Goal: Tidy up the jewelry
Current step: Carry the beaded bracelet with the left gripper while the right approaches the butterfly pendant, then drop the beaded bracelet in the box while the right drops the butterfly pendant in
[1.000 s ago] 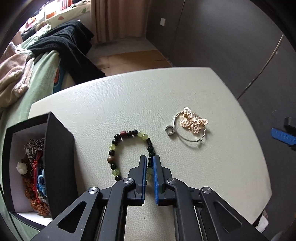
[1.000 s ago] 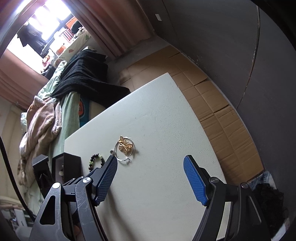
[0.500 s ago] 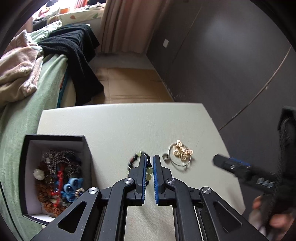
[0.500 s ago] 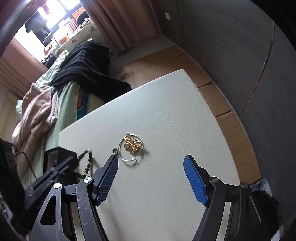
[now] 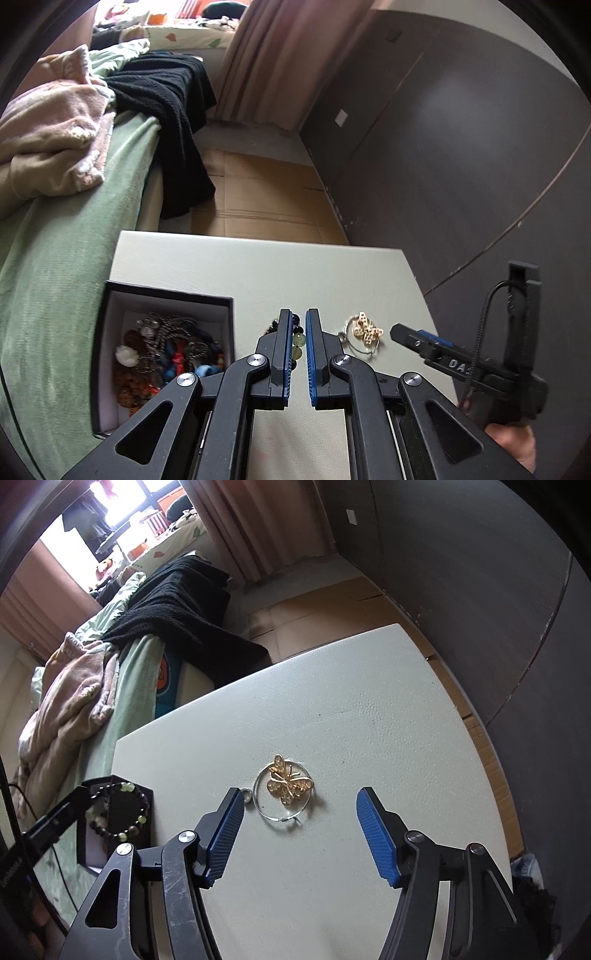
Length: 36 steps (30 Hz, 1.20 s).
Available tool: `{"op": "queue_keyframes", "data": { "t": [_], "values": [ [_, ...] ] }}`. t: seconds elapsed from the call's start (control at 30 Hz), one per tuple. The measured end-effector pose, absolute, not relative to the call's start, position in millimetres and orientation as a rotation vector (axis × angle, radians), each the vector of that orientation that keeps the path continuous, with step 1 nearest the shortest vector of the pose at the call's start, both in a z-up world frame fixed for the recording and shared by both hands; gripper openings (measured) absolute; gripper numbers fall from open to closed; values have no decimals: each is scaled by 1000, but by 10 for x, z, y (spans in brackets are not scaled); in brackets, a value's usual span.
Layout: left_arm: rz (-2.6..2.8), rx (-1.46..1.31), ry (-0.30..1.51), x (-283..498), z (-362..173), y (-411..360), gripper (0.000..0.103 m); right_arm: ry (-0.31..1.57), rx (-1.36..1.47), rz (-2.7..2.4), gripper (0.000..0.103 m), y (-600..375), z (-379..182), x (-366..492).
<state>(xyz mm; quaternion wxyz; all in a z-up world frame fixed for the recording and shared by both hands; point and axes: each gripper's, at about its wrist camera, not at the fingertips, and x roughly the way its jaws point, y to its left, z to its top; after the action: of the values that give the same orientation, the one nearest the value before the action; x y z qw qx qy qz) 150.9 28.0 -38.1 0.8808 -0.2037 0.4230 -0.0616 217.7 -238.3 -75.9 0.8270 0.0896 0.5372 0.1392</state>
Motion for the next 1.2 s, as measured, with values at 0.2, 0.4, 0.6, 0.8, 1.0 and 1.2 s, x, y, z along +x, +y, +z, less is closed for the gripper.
{"op": "queue_keyframes", "data": {
  "t": [0.2, 0.4, 0.6, 0.8, 1.0, 1.2],
  "values": [
    [-126, -465, 858, 1463, -325, 413, 7, 1153, 199, 300, 54, -2343, -879, 2311],
    [-130, -482, 856, 1444, -315, 485, 7, 1165, 154, 283, 54, -2245, -969, 2391],
    [-136, -485, 854, 1431, -296, 498, 7, 1164, 64, 286, 46, -2069, -1063, 2425],
    [-150, -485, 838, 1398, -221, 478, 7, 1191, 100, 317, 17, -2119, -1051, 2405],
    [-153, -488, 812, 1336, -121, 508, 7, 1168, 113, 339, 14, -2156, -908, 2322],
    [-136, -490, 776, 1202, 17, 643, 7, 1133, 151, 384, 14, -2165, -724, 2221]
  ]
}}
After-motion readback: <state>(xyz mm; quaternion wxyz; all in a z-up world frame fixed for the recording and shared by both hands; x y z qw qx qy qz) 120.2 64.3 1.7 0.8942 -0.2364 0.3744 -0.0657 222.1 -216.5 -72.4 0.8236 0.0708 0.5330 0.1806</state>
